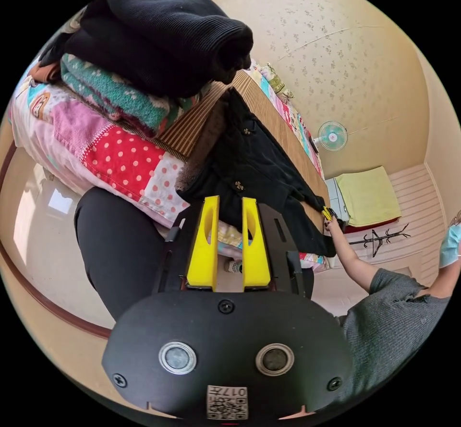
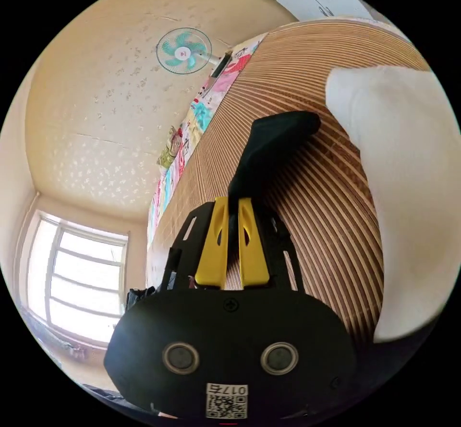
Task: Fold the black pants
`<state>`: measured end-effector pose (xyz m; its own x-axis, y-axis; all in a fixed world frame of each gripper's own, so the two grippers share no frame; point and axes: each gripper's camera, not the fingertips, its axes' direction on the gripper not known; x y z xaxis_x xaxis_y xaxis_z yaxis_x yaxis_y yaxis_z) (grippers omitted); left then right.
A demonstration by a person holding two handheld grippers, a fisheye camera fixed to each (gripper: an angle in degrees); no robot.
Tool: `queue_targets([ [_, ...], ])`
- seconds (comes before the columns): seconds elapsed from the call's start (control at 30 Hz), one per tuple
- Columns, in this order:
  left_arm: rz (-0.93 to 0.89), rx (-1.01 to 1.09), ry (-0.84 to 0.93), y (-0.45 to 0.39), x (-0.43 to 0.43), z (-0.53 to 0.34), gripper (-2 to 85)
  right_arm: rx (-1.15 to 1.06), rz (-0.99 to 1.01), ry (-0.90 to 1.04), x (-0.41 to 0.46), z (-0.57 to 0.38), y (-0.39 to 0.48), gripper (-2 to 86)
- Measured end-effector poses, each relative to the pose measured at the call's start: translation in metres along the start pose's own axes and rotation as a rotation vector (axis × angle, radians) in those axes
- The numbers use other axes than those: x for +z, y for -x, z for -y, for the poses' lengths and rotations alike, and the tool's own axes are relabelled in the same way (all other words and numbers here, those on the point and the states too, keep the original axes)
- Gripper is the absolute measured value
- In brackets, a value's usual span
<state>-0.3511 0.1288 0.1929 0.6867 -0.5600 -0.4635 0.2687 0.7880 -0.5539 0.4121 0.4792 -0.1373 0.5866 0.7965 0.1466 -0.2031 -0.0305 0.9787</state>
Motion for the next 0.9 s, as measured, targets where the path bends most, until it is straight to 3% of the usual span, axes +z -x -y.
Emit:
queue_targets([
  [0.07, 0.017, 0.016, -0.014, -0.005, -0.003, -0.001, 7.9, -0.328, -0.078, -0.203, -0.035, -0.028, 0.088, 3.9],
  [0.13, 0.048, 0.028, -0.035, -0.013, -0.006, -0.002, 7.7, -0.482, -0.174, -0.286, -0.048, -0.045, 0.146, 3.8],
  [0.23, 0.037, 0.051, -0.051, -0.026, -0.005, 0.002, 7.6, -0.418, -0.279, -0.316, -0.046, -0.037, 0.188, 4.4],
  [0.3, 0.022, 0.072, -0.061, -0.037, -0.004, 0.005, 7.6, -0.402, -0.361, -0.239, -0.02, -0.012, 0.193, 5.7],
  [0.4, 0.034, 0.121, -0.087, -0.062, -0.003, 0.003, 7.6, -0.236, -0.412, 0.023, 0.048, 0.039, 0.161, 12.4],
  [0.47, 0.059, 0.18, -0.084, -0.082, 0.001, 0.003, 7.6, -0.204, -0.225, 0.097, 0.069, 0.05, 0.144, 17.3],
  [0.57, 0.103, 0.268, -0.024, -0.114, 0.02, 0.007, 7.6, -0.279, -0.11, 0.094, 0.075, 0.037, 0.138, 13.4],
  [0.67, 0.125, 0.37, 0.003, -0.144, 0.043, 0.018, 7.7, -0.259, -0.339, 0.108, 0.088, 0.023, 0.114, 4.9],
  [0.77, 0.16, 0.463, 0.042, -0.175, 0.078, 0.054, 7.6, -0.229, -0.56, 0.206, 0.113, 0.017, 0.079, 2.7],
  [0.83, 0.205, 0.501, 0.062, -0.196, 0.114, 0.097, 7.1, -0.3, -0.639, 0.362, 0.142, 0.011, 0.059, 1.8],
  [0.9, 0.24, 0.498, 0.08, -0.204, 0.146, 0.132, 5.5, -0.411, -0.624, 0.302, 0.134, -0.002, 0.061, 1.1],
])
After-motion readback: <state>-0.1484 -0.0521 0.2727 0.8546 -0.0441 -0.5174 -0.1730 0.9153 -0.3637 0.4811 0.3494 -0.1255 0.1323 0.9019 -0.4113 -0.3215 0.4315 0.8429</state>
